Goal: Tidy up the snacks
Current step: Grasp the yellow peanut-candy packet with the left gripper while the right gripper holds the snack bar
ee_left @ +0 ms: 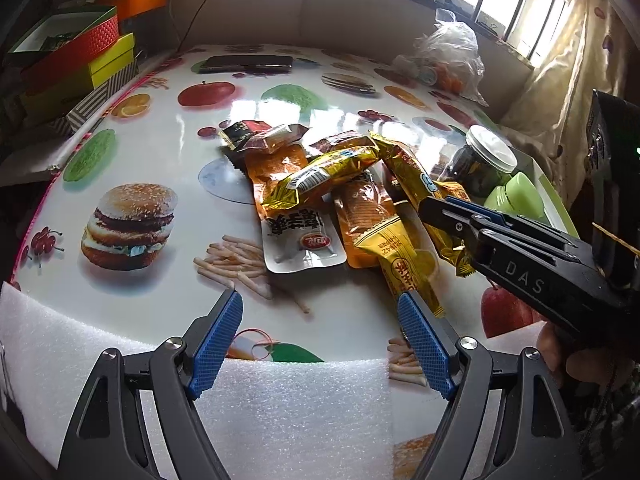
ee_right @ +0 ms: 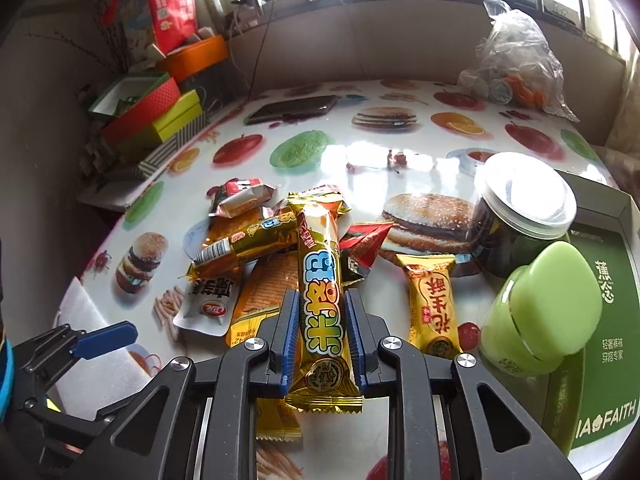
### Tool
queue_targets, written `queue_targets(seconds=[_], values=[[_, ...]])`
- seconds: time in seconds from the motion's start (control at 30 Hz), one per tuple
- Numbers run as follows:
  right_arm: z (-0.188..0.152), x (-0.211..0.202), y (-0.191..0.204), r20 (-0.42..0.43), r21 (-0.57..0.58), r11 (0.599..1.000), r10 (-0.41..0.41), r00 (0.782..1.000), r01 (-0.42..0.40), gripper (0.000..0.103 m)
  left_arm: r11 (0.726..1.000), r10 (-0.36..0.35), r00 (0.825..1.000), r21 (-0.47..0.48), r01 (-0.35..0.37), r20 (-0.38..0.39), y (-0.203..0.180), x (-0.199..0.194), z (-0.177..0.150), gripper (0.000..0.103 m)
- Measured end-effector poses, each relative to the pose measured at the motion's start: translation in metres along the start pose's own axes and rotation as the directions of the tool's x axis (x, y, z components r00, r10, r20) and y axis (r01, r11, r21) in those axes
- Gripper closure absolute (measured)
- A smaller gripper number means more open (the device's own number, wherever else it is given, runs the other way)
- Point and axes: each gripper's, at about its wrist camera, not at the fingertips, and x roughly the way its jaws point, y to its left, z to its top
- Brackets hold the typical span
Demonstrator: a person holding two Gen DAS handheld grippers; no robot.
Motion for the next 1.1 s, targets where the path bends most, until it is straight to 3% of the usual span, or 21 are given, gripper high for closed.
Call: queue_targets(seconds=[0.53,0.77,1.0,1.1], values=[[-0.039,-0.059,-0.012,0.063,0.021,0.998,-0.063,0.996,0.061,0.081,0.999,-0.032,0.999,-0.019,0.032,-0.044,-0.028,0.019,0.015,0.027],[-0.048,-0.067,-0.021,0.070,0.070,0.996,-0.061,0.996,0.056,0.081,1.000,-0.006,0.997,-0.008,0.006,-0.071,-0.035,0.034,0.015,0.041],[-0.052,-0.070,-0.022,0.065,0.088,0.995,-0.058,0.996,0.052,0.081,1.000,0.010,0.998,0.016,-0.009,-0.068,-0.041,0.035,0.016,0.044],[-0.052,-0.071,-0.022,0.069,0.090,0.994,-0.062,0.996,0.056,0.081,1.000,-0.011,0.998,0.022,0.012,-0.064,-0.043,0.036,0.017,0.053]])
